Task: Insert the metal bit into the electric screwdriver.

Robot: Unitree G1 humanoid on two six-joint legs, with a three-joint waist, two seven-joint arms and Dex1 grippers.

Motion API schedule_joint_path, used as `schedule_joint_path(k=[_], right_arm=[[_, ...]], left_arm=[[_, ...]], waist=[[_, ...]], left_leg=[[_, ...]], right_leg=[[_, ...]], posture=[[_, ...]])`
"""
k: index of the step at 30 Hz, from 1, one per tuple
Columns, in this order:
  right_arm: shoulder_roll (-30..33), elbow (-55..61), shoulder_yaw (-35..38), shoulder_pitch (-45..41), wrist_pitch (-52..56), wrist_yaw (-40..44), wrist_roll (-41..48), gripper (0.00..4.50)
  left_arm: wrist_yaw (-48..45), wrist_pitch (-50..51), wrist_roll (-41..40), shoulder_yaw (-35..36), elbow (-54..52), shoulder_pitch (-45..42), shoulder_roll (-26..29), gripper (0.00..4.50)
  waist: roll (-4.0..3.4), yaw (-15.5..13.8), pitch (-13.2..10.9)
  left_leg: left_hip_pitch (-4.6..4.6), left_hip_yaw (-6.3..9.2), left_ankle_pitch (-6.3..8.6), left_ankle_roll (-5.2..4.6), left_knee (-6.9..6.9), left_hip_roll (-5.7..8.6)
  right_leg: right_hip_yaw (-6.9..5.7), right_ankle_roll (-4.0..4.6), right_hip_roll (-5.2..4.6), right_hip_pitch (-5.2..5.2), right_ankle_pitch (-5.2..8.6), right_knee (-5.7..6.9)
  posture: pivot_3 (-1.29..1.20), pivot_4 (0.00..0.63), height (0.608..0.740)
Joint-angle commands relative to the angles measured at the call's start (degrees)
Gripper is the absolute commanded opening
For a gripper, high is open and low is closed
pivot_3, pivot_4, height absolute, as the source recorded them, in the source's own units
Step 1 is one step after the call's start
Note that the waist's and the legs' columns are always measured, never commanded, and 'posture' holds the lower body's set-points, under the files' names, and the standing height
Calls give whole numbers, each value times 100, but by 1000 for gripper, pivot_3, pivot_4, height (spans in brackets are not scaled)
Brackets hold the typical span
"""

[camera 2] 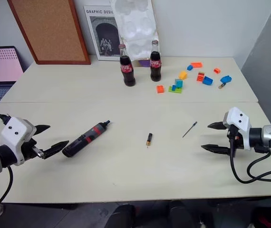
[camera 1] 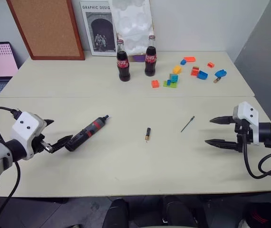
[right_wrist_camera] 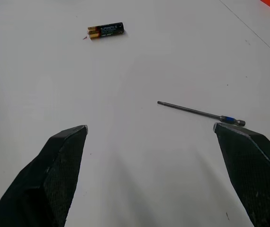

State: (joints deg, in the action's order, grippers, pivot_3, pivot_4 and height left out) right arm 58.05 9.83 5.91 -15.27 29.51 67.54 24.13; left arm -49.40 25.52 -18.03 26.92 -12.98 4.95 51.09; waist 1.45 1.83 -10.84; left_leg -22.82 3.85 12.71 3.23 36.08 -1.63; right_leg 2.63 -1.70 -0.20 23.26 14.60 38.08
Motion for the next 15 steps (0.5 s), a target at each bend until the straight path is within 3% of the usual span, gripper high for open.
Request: schedule_joint_path(k=[1, 15], right_arm=[[52, 157, 158, -62, -45, 4, 72, 4478], [52, 141, 122, -88, -75, 34, 52, 4478]], left_arm=[[-45, -151, -78, 127, -187, 70, 9, 4500], [-4, 486, -446, 58, -666, 29, 79, 4500]], waist=[[0, -1, 0], [0, 0, 0]], left_leg=[[0, -2, 0, 0, 0, 0], [0, -4, 0, 0, 0, -1]], right_leg=[[1, 0, 0, 0, 0, 0], [3, -2, 0, 0, -1, 0]], posture=[[0, 150, 740], [0, 150, 740]])
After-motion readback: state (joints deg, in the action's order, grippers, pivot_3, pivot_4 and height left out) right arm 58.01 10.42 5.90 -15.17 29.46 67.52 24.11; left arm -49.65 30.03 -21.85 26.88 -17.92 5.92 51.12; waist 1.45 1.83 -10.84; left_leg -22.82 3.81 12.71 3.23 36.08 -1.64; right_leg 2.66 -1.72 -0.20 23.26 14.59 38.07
